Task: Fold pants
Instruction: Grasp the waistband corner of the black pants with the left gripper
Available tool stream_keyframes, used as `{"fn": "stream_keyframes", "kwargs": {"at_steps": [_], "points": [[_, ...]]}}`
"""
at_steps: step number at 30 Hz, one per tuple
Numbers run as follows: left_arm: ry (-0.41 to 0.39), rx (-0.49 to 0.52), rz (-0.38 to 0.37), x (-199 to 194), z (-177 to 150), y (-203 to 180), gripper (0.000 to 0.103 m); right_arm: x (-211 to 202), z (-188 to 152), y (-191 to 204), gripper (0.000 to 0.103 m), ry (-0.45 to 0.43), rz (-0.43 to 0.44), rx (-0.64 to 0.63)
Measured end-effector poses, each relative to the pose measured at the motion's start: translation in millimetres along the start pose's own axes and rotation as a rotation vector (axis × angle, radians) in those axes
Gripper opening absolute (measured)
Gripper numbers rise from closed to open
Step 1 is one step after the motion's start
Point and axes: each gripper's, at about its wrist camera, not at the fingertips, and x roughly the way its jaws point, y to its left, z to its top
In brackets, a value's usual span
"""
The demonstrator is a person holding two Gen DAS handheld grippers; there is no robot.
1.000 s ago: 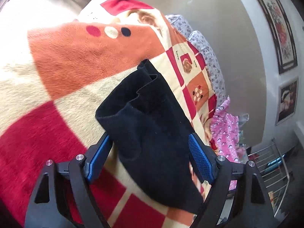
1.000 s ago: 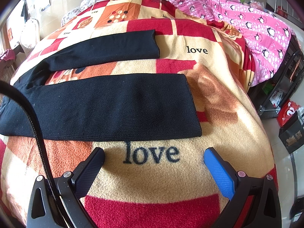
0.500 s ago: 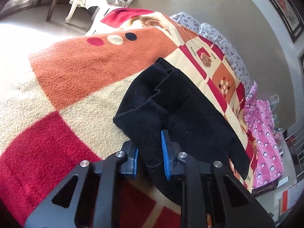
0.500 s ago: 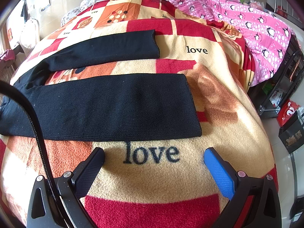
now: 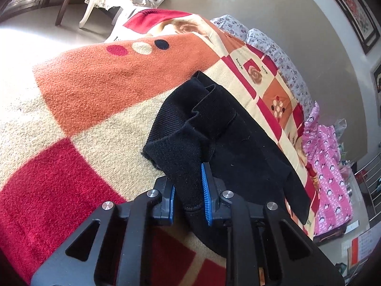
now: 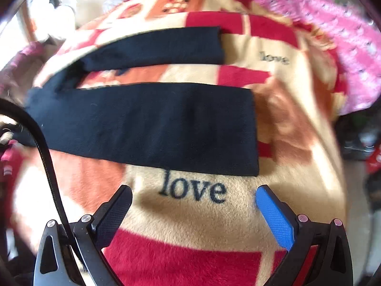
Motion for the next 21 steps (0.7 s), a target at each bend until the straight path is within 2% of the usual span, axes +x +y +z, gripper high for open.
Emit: {"fn": "stream_keyframes", "kwargs": {"at_steps": [1,5,8,9,10,13,16,17,18,21], "points": [[0.000,-0.001,0.000,0.1,0.1,-0.6,0.017,-7.6,-3.1,-18.7,0.103,-0.043,0.104,0.100],[-0.001,0.002,0.006,0.3,0.1,-0.8,0.018,-15.0,-17.6,-78.5,0.103,-0.146,0.421,0.498],[-0.003,-0.002,0.008,0.9,0.9,-1.5,0.018,-12.5,-13.8,-88.9,0.094,-0.142,0.466,0.587],[-0.003,-0.003,0.006,1.0,0.9,-1.3,0.018,-9.3,-10.9,-87.7,0.088,-0.136,0.511,0.594],[-0.004,-0.005,0.005,0.9,0.9,-0.9,0.018,-0.3,-6.9,-84.3,0.088,-0.102,0.574,0.610],[-0.004,-0.009,0.002,0.5,1.3,0.2,0.018,4.8,7.7,-75.2,0.084,-0.072,0.500,0.604],[-0.003,-0.011,-0.001,0.5,1.2,0.7,0.018,8.2,8.0,-85.4,0.076,-0.081,0.494,0.717],[-0.004,-0.012,-0.002,0.5,1.3,0.8,0.018,9.3,6.7,-89.5,0.068,-0.093,0.482,0.749],[-0.004,-0.014,-0.003,0.6,1.5,0.9,0.018,9.2,3.2,-92.2,0.066,-0.109,0.466,0.776],[-0.003,-0.021,-0.008,0.8,2.2,2.0,0.018,9.0,5.6,-87.3,0.066,-0.129,0.451,0.712]]}}
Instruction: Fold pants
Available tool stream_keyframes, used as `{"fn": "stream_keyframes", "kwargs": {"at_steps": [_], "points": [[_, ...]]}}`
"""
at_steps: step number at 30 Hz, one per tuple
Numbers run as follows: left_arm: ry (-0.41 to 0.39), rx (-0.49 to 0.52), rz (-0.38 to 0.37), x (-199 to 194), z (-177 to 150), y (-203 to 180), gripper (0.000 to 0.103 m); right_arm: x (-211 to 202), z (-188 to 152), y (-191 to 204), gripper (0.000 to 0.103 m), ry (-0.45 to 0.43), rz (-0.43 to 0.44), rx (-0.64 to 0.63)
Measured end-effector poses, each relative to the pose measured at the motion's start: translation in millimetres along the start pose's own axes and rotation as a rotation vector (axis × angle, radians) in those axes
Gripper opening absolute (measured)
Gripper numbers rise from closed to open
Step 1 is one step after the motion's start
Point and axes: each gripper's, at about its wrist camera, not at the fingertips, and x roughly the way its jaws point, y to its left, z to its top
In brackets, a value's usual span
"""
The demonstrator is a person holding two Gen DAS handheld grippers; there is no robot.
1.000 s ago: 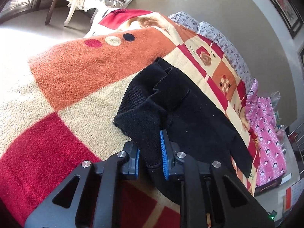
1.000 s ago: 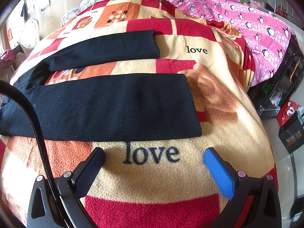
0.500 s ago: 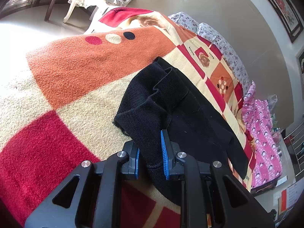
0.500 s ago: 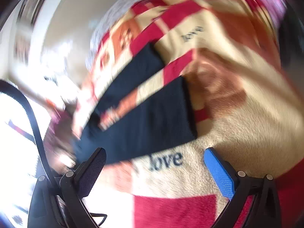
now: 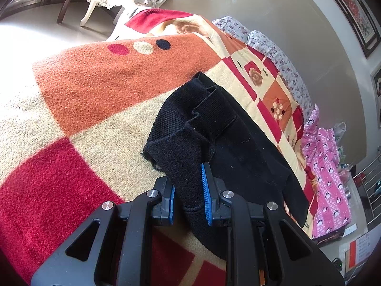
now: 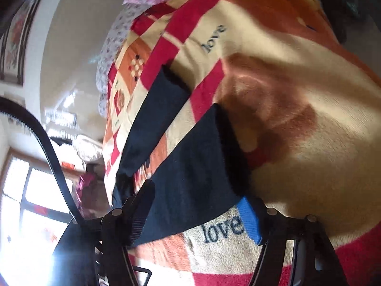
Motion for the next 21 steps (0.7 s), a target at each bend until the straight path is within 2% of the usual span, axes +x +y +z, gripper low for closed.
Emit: {"fn": "stream_keyframes", "kwargs": {"at_steps": [1,2,3,4,6,7,12,16,21], "points": [[0.000,-0.002,-0.001,0.5,0.5,0.0,0.018,0.3,-0.7,3.7,0.064,-0.006,-0.018,-0.040],[0.001,-0.002,-0.002,0.8,0.5,-0.3,0.018,0.9,-1.1,5.0,0.058,-0.013,-0.034,-0.064],[0.000,-0.002,-0.004,0.7,0.4,0.0,0.018,0.5,-2.8,5.2,0.047,-0.022,-0.052,-0.085],[-0.001,-0.002,-0.006,0.6,0.3,0.5,0.018,-0.1,-4.5,3.1,0.040,-0.041,-0.078,-0.095],[-0.005,0.005,0.008,-0.6,0.1,-0.2,0.012,-1.1,-6.6,-2.1,0.014,-0.060,-0.105,-0.106],[-0.009,0.018,0.019,-3.5,-0.9,-2.4,0.011,-1.7,-7.6,-4.3,0.006,-0.064,-0.130,-0.126],[-0.040,0.035,0.046,-36.0,-14.1,-11.5,0.009,-15.5,-16.7,-2.1,0.004,-0.069,-0.150,-0.221],[-0.061,0.051,0.055,-66.0,-21.3,-2.0,0.009,-34.5,-23.1,3.2,0.004,-0.057,-0.143,-0.244],[-0.058,0.005,0.084,-94.0,-19.4,34.3,0.009,-55.4,-45.0,12.8,0.004,0.003,-0.043,-0.225]]}}
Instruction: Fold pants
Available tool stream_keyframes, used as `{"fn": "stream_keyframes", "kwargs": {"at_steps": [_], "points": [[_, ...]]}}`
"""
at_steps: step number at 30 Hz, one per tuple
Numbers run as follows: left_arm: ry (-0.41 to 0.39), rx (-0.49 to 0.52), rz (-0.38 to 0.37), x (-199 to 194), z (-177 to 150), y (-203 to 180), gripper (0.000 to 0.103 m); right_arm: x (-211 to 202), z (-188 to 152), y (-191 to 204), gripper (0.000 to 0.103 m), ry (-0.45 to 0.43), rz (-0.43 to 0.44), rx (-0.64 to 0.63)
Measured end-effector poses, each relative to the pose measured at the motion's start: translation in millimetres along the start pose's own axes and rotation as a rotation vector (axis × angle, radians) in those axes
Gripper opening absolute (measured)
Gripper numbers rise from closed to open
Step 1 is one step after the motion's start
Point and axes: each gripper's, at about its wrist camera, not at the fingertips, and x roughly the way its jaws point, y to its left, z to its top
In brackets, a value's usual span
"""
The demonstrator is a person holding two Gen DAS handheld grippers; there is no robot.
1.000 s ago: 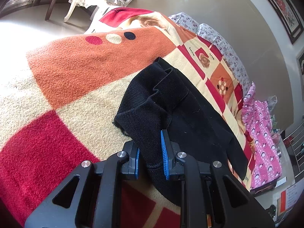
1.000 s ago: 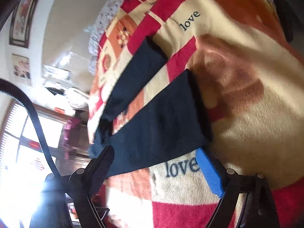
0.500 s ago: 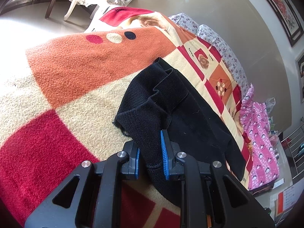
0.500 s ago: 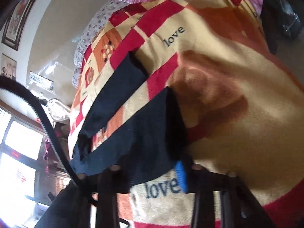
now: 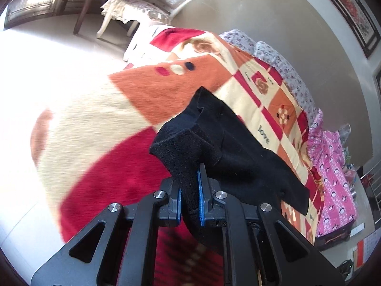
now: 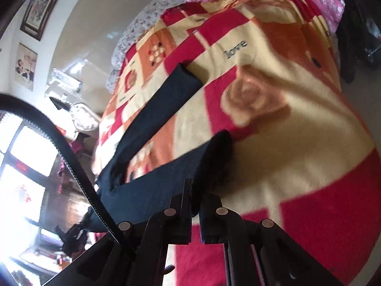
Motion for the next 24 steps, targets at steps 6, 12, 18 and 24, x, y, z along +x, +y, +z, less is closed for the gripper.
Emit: {"fn": "stream_keyframes", "kwargs": {"at_steps": [6,12,18,24], "points": [[0.016,0.075,0.060,3.7,-6.6,8.1,0.021,15.9,-27.6,-16.2,0.003,0.140,-0.065,0.036],[-0.177,0.028,0.252,-27.2,24.6,26.7,0.024,-18.6,4.3,-27.6,0.009,-0.084,-0.268,0.103],[-0.201,0.123,0.064,-32.9,12.2,-32.3,0.024,34.7,81.1,8.4,0.069,-0.103,0.127,0.158],[-0.078,0.325,-0.097,17.7,-58.3,-103.8,0.024,156.5,132.0,6.8,0.068,0.048,0.130,0.326]]}}
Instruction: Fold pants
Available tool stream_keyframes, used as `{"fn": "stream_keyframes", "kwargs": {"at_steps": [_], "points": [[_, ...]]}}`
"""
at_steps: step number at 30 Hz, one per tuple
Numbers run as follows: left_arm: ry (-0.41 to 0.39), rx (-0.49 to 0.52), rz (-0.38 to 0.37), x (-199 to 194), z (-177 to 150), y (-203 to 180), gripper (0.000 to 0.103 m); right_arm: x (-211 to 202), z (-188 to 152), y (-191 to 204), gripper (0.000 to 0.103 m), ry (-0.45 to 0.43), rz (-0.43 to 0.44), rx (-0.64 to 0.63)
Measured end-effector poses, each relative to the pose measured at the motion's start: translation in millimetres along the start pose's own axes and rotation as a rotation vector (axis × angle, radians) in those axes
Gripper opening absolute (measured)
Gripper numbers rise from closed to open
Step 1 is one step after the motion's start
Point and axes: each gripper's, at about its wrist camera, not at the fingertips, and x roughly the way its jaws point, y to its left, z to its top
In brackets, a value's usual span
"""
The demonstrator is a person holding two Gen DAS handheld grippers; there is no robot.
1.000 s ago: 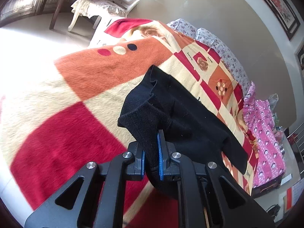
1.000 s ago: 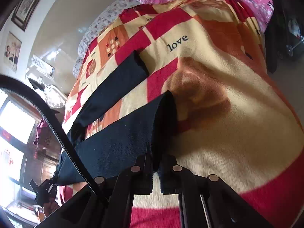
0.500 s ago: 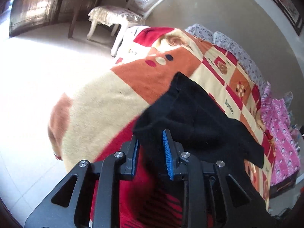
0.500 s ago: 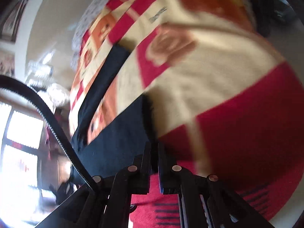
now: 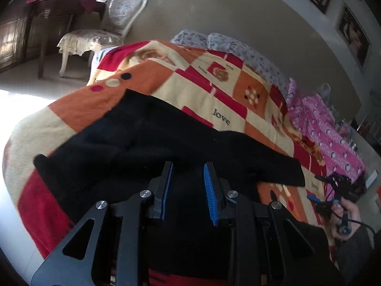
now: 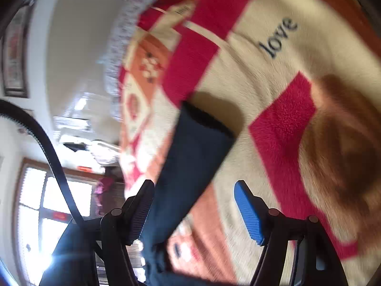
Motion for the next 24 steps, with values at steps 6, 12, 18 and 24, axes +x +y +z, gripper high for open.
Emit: {"fn": "stream_keyframes", "kwargs": {"at_steps": [6,12,18,24], "points": [[0.033,-0.008,0.060,21.2,-6.9,6.9,0.024,29.4,17.4,1.6,0.053,-0.023,-0.030,-0.049],[0.057,-0.017,0.050,22.9,-9.5,9.2,0.024,43.6,28.2,10.5,0.052,-0.034,-0.038,-0.047],[0.064,-0.016,0.053,22.3,-11.5,9.2,0.024,39.6,22.6,-1.3,0.005,-0.048,-0.084,-0.071],[0.062,-0.021,0.052,22.0,-10.2,11.0,0.024,4.3,-0.7,13.4,0.004,-0.151,-0.156,-0.256]]}}
